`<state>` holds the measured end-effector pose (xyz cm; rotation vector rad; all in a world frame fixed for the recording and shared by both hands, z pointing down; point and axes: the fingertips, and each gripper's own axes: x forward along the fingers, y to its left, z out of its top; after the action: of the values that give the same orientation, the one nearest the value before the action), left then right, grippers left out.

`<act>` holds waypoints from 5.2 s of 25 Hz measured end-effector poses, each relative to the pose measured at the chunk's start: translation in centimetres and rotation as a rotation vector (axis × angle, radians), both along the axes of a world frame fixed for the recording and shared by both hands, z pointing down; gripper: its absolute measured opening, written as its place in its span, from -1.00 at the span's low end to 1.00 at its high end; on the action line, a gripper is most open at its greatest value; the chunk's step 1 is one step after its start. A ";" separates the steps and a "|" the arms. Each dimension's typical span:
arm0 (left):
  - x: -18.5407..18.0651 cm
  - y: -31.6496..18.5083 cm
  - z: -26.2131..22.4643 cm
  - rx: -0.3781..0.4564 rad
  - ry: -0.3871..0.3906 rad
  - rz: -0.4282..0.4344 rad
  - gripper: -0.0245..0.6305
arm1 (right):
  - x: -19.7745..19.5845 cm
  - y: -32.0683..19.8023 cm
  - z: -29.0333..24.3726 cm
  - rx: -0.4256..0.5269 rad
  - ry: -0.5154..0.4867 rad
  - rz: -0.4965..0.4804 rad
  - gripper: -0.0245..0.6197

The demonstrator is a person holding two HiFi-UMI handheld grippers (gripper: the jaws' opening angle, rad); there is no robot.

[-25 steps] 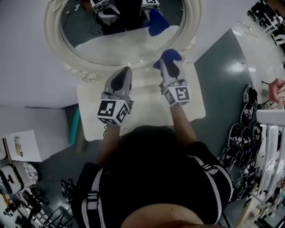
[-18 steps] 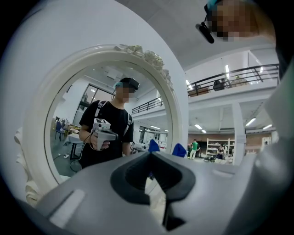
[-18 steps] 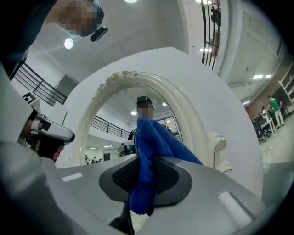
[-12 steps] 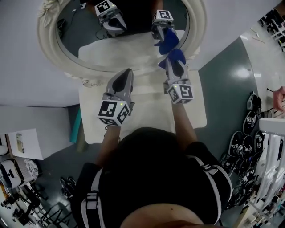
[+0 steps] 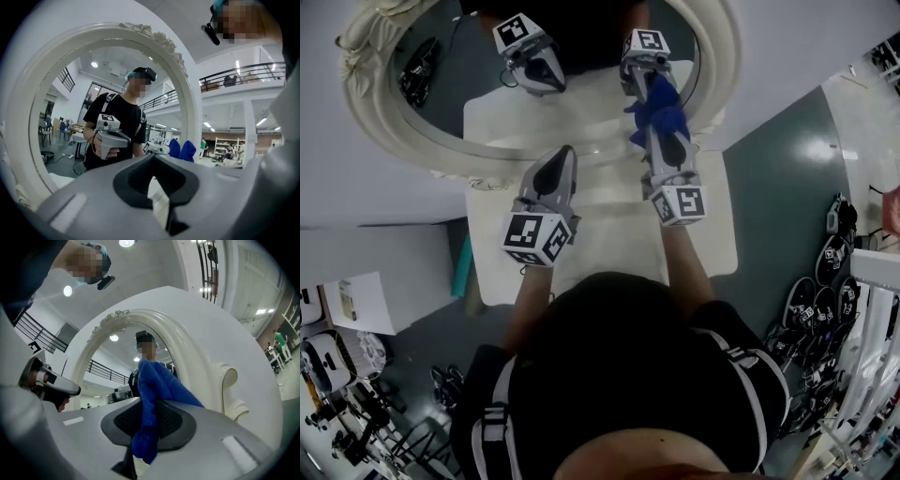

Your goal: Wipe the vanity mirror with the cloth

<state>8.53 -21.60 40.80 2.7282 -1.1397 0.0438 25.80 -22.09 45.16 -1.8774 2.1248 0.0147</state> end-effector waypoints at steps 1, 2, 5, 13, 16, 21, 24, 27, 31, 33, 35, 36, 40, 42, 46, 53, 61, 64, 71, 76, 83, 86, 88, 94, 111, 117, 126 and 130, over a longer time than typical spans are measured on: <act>0.0 -0.3 0.2 -0.006 -0.001 -0.006 -0.91 | 0.1 -0.1 -0.1 0.000 -0.004 -0.001 -0.71; 0.0 -0.6 0.5 -0.012 -0.002 -0.011 -0.91 | 0.1 -0.3 -0.1 0.000 -0.010 -0.004 -0.71; 0.1 -0.6 0.8 -0.020 -0.002 -0.016 -0.91 | -0.1 -0.6 -0.7 -0.004 -0.038 -0.027 -0.71; -0.5 0.1 0.7 -0.018 0.011 -0.021 -0.91 | 0.0 -0.5 -1.3 0.007 -0.054 -0.053 -0.71; -1.3 0.0 0.8 -0.018 0.025 -0.033 -0.91 | -0.6 -0.8 -1.5 0.004 -0.011 -0.062 -0.71; -1.6 0.6 1.0 -0.012 0.044 -0.059 -0.91 | -1.1 -0.6 -2.5 0.028 0.036 -0.097 -0.71; -1.4 1.2 0.5 -0.004 0.052 -0.085 -0.91 | -1.4 -0.5 -4.3 0.059 0.056 -0.144 -0.71; -3.7 1.2 0.4 0.006 0.057 -0.122 -0.91 | -4.9 -1.1 -6.0 0.097 0.103 -0.207 -0.71; -9.8 0.7 -0.1 0.010 0.069 -0.181 -0.91 | -12.5 -2.5 -7.9 0.144 0.138 -0.285 -0.71; -12.4 0.5 -0.2 0.009 0.073 -0.204 -0.91 | -15.5 -3.1 -8.3 0.156 0.148 -0.311 -0.71; -14.0 0.6 -0.2 0.006 0.076 -0.239 -0.91 | -17.9 -3.5 -8.6 0.163 0.176 -0.352 -0.71; -14.7 0.7 -0.2 0.004 0.078 -0.259 -0.91 | -18.9 -3.7 -8.6 0.163 0.192 -0.376 -0.71; -17.5 1.1 0.2 -0.008 0.087 -0.319 -0.91 | -23.2 -4.4 -8.0 0.149 0.230 -0.458 -0.71; -18.7 1.2 0.4 -0.014 0.091 -0.340 -0.91 | -25.5 -4.9 -7.2 0.131 0.269 -0.498 -0.71; -20.8 1.8 1.1 -0.026 0.099 -0.384 -0.91 | -28.6 -5.4 -5.6 0.125 0.316 -0.534 -0.71; -23.4 3.1 1.9 -0.039 0.113 -0.461 -0.91 | -34.0 -6.2 -2.0 0.073 0.364 -0.647 -0.71; -25.7 5.1 1.8 -0.034 0.118 -0.541 -0.91 | -37.3 -7.2 0.7 0.006 0.308 -0.736 -0.72; -26.6 6.4 2.3 -0.035 0.113 -0.571 -0.91 | -37.8 -7.1 1.2 0.005 0.256 -0.762 -0.72; -27.2 9.0 1.1 -0.007 0.119 -0.579 -0.91 | -37.8 -5.9 0.4 -0.023 0.236 -0.763 -0.71; -25.8 9.9 -0.3 0.021 0.126 -0.522 -0.91 | -35.3 -2.0 -3.3 0.024 0.215 -0.683 -0.71; -22.2 10.2 -1.0 0.026 0.124 -0.392 -0.91 | -29.0 3.5 -7.6 0.060 0.158 -0.553 -0.71; -19.9 10.0 -1.2 0.026 0.122 -0.336 -0.91 | -25.3 5.0 -9.3 0.072 0.116 -0.488 -0.71; -17.9 9.7 -1.3 0.022 0.117 -0.267 -0.91 | -22.3 6.4 -9.8 0.062 0.105 -0.409 -0.71; -12.2 9.5 -0.9 0.000 0.116 -0.096 -0.91 | -14.5 10.1 -7.7 -0.017 0.092 -0.197 -0.71; -6.8 10.5 0.8 -0.043 0.089 0.076 -0.91 | -9.5 13.9 -3.1 -0.129 0.058 -0.030 -0.72; -7.0 10.0 0.8 -0.040 0.090 0.076 -0.91 | -10.3 13.3 -2.6 -0.151 0.075 -0.036 -0.72; -7.2 8.9 0.9 -0.041 0.095 0.064 -0.91 | -11.1 12.3 -2.2 -0.166 0.089 -0.061 -0.72; -6.9 8.6 0.9 -0.043 0.091 0.065 -0.91 | -11.2 11.9 -2.0 -0.173 0.092 -0.071 -0.72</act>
<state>1.63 -12.97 41.72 2.6988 -1.0142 -0.0461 14.64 -10.16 43.15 -1.9284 2.3206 -0.1039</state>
